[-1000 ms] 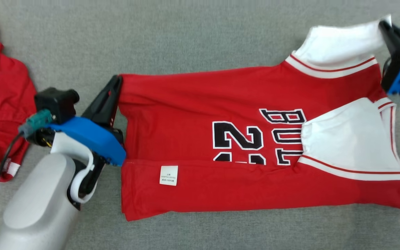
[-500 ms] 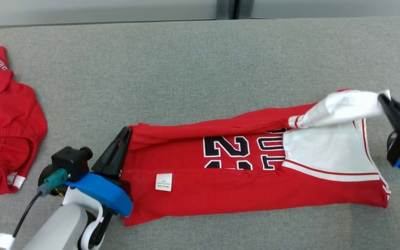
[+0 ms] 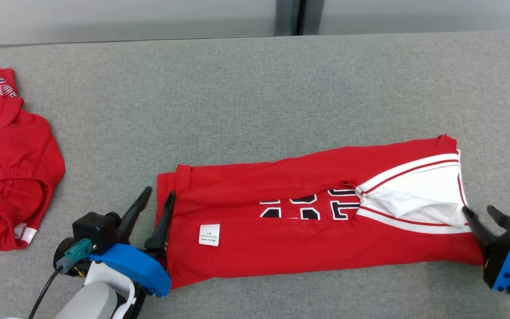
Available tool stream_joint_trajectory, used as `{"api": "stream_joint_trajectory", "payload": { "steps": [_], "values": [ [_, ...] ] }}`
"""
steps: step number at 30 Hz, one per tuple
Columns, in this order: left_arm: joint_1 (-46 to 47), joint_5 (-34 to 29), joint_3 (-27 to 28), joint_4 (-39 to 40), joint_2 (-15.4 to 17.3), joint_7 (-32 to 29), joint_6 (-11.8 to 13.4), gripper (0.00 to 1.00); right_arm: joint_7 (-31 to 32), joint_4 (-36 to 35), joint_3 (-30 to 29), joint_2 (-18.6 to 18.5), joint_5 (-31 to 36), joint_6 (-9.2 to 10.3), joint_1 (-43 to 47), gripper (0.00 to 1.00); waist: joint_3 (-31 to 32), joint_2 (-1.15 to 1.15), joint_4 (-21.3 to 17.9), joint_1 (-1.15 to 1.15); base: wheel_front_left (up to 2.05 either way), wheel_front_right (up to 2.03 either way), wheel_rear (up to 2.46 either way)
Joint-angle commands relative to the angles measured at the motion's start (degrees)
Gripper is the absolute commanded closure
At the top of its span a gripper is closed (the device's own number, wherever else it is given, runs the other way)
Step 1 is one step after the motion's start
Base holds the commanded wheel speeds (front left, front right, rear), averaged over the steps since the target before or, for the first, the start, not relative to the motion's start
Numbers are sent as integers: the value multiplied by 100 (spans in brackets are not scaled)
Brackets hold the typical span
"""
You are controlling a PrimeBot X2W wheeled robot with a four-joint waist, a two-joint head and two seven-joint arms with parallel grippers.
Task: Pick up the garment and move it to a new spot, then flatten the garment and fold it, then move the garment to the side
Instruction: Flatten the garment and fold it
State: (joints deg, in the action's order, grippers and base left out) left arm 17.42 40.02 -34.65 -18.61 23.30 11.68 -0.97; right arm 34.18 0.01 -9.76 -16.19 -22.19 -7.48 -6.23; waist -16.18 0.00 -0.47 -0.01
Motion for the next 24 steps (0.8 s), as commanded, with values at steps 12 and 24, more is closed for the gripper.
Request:
{"api": "stream_joint_trajectory", "payload": {
  "steps": [12,24],
  "values": [
    [-333,-140,1030,435,-314,355,300,0,183,-337,-447,429,354,-3,-119,0,258,0,-19,1,0,0,0],
    [-70,-617,1618,247,-485,355,228,0,581,1358,-574,565,1066,-3,-1276,0,165,0,205,1,0,0,0]
  ]
}}
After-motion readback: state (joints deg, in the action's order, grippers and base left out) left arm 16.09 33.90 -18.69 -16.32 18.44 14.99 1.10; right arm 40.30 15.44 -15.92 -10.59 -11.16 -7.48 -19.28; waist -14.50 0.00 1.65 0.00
